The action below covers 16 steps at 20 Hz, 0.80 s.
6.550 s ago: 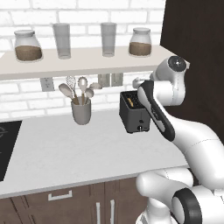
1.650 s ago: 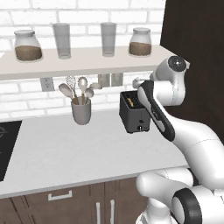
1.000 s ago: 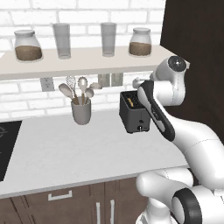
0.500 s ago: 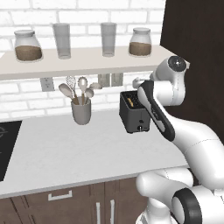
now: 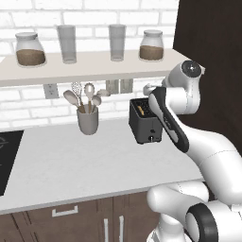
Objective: Start the toaster. Once the lever pops up, take the bread to the plate on the dining counter.
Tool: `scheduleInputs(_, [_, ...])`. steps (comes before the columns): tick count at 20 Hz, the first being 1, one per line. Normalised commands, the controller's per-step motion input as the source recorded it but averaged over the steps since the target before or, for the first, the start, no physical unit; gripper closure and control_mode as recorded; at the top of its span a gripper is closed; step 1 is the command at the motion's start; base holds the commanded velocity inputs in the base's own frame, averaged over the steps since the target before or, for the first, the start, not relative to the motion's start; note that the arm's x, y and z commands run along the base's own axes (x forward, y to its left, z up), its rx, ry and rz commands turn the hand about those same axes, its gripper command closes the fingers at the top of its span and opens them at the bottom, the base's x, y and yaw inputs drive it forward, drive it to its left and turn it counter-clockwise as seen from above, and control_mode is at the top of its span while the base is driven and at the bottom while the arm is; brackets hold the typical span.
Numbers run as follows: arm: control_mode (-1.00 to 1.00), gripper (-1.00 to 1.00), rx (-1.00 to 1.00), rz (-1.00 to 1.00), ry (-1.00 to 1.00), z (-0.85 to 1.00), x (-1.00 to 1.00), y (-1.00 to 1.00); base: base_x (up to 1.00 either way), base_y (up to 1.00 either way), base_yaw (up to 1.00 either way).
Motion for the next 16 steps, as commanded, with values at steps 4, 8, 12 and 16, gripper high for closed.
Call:
scheduleInputs(4, [-1.0, -1.0, 0.0, 0.0, 0.0, 0.0, 0.0, 0.0, 0.0, 0.0, 0.0])
scheduleInputs(8, [-1.0, -1.0, 0.0, 0.0, 0.0, 0.0, 0.0, 0.0, 0.0, 0.0, 0.0])
scheduleInputs(12, [-1.0, -1.0, 0.0, 0.0, 0.0, 0.0, 0.0, 0.0, 0.0, 0.0, 0.0])
scheduleInputs(16, [-1.0, -1.0, 0.0, 0.0, 0.0, 0.0, 0.0, 0.0, 0.0, 0.0, 0.0])
